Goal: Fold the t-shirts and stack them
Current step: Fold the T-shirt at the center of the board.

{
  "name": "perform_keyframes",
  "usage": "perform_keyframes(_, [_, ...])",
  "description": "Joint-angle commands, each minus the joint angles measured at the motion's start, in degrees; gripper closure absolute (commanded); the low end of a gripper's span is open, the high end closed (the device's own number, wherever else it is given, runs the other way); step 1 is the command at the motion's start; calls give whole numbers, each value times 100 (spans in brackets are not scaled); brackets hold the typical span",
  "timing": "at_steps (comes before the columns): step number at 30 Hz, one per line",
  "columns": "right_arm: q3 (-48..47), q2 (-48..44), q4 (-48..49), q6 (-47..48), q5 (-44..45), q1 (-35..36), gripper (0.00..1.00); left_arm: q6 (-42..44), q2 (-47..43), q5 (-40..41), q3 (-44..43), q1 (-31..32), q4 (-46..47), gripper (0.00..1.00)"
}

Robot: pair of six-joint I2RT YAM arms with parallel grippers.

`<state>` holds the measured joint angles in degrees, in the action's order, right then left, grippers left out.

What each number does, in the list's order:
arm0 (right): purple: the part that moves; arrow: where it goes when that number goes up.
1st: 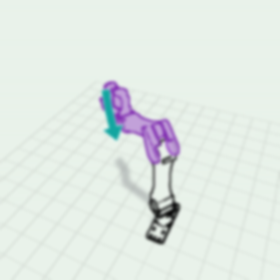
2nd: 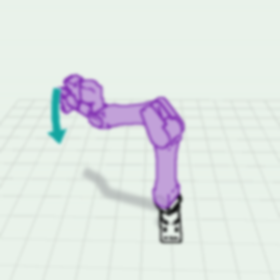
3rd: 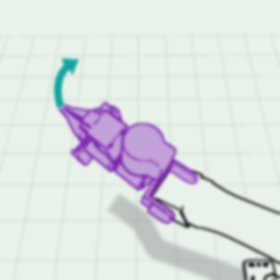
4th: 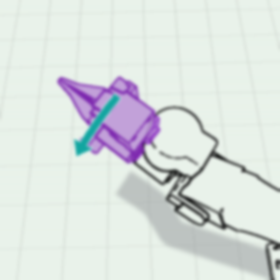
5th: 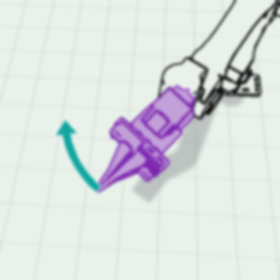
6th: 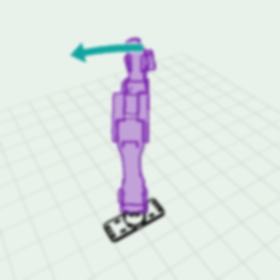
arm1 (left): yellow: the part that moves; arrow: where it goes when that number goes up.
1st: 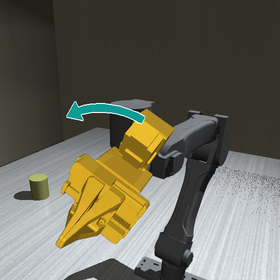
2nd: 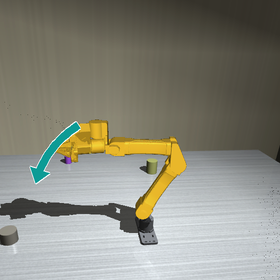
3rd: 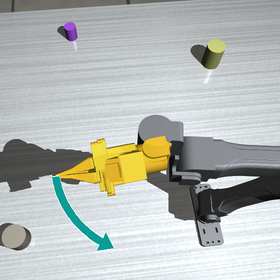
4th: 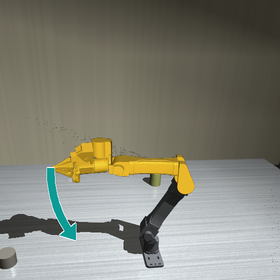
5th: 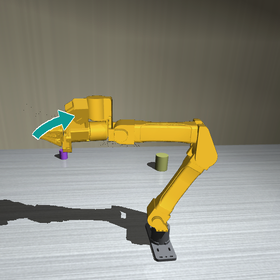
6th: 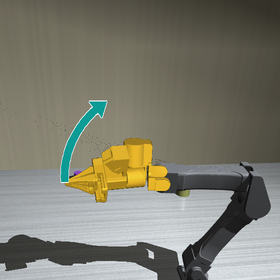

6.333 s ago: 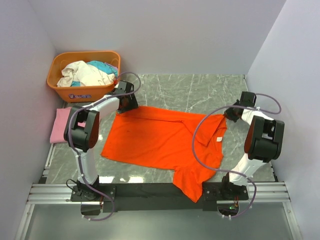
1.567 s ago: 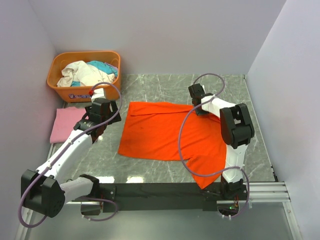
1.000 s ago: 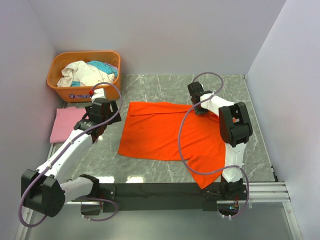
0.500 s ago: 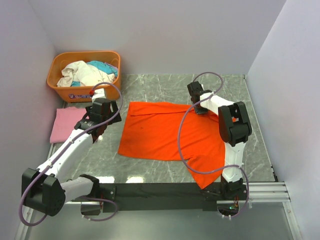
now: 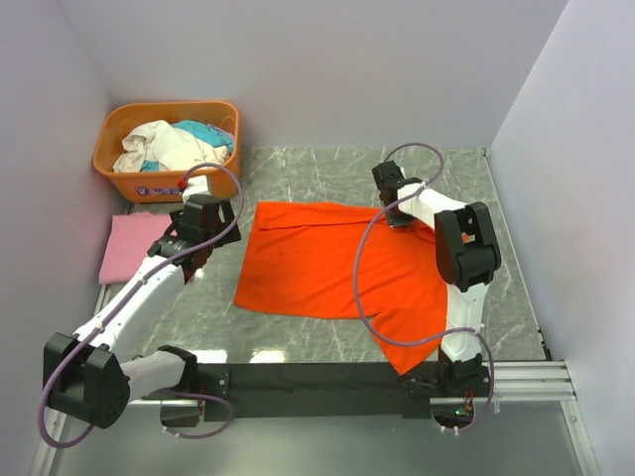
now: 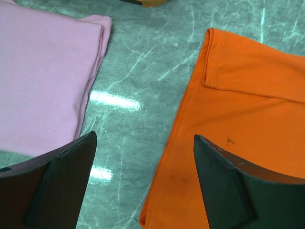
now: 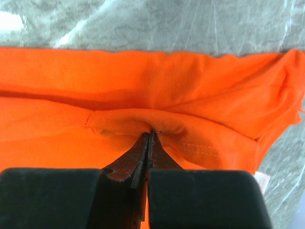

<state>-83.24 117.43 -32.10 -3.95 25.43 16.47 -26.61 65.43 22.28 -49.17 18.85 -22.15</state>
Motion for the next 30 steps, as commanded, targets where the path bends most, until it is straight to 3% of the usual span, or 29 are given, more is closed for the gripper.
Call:
perform_keyframes(1, [-8, -571, -392, -229, -108, -30, 100, 59, -21, -75, -84, -13, 27, 12])
perform_keyframes(13, [-306, -906, -2141, -827, -1189, 102, 100, 68, -21, -145, -84, -13, 9, 12])
perform_keyframes(23, [-649, -582, -2319, -1275, -2516, 190, 98, 68, 31, -207, -93, -13, 0, 12])
perform_keyframes(25, [-588, -493, -2214, -1319, -2955, 208, 92, 77, 66, -216, -102, -13, 0, 12])
perform_keyframes(27, [-439, -545, -2013, -1372, -3035, 208, 78, 51, 119, -242, -119, -13, 0, 12])
perform_keyframes(30, [-290, -870, -1862, -1381, -2965, 164, 64, -10, 250, -286, -189, -13, 53, 12])
